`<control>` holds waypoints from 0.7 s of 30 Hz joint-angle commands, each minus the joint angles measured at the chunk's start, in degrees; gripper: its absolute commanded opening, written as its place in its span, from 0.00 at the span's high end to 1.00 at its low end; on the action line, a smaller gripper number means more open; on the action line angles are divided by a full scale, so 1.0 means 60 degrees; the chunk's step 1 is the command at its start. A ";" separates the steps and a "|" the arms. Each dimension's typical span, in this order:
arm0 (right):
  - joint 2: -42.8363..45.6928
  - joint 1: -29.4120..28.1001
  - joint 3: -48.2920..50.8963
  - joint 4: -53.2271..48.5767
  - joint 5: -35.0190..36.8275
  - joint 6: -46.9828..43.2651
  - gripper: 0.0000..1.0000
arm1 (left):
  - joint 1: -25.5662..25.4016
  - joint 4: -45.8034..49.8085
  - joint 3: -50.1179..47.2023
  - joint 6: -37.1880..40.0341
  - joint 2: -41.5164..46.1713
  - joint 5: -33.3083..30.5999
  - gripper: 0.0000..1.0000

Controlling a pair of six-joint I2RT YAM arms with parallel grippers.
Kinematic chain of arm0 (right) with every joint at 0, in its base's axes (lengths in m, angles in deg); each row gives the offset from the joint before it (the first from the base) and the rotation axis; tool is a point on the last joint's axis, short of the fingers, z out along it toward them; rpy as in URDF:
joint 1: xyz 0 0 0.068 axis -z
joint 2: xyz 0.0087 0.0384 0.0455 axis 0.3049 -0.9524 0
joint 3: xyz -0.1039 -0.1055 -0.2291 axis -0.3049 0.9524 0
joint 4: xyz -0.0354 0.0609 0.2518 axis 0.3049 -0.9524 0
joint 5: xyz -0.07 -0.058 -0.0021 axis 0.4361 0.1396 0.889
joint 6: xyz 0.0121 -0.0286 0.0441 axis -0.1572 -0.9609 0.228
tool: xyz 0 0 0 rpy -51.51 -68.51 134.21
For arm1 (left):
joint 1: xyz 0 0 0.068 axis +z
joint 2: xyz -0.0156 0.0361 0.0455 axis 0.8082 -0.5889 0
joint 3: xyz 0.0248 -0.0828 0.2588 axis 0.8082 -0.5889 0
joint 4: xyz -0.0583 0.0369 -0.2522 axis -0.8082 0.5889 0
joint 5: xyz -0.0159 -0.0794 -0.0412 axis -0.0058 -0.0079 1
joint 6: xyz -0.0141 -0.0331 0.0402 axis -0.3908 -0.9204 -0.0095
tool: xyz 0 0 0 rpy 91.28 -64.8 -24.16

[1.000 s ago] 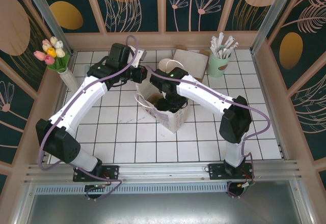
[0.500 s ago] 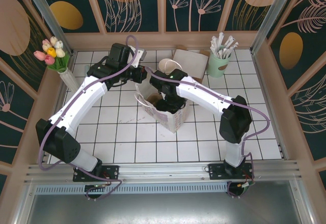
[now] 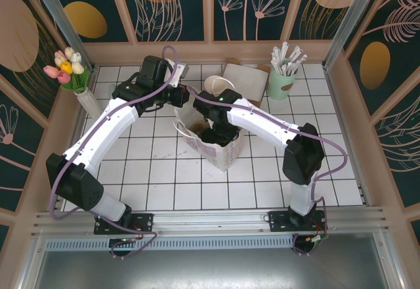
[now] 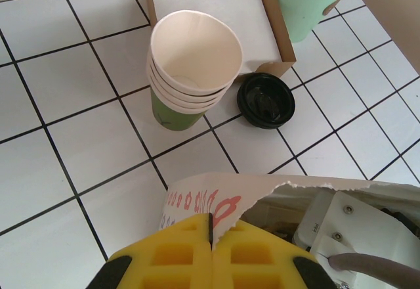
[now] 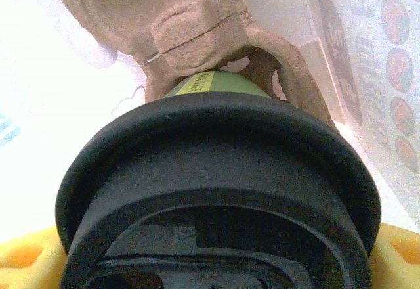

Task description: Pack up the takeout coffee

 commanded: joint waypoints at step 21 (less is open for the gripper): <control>-0.0107 0.0101 0.0329 -0.0205 0.0359 -0.0031 0.42 | 0.0059 -0.0201 -0.0015 -0.0011 0.0239 -0.0044 1.00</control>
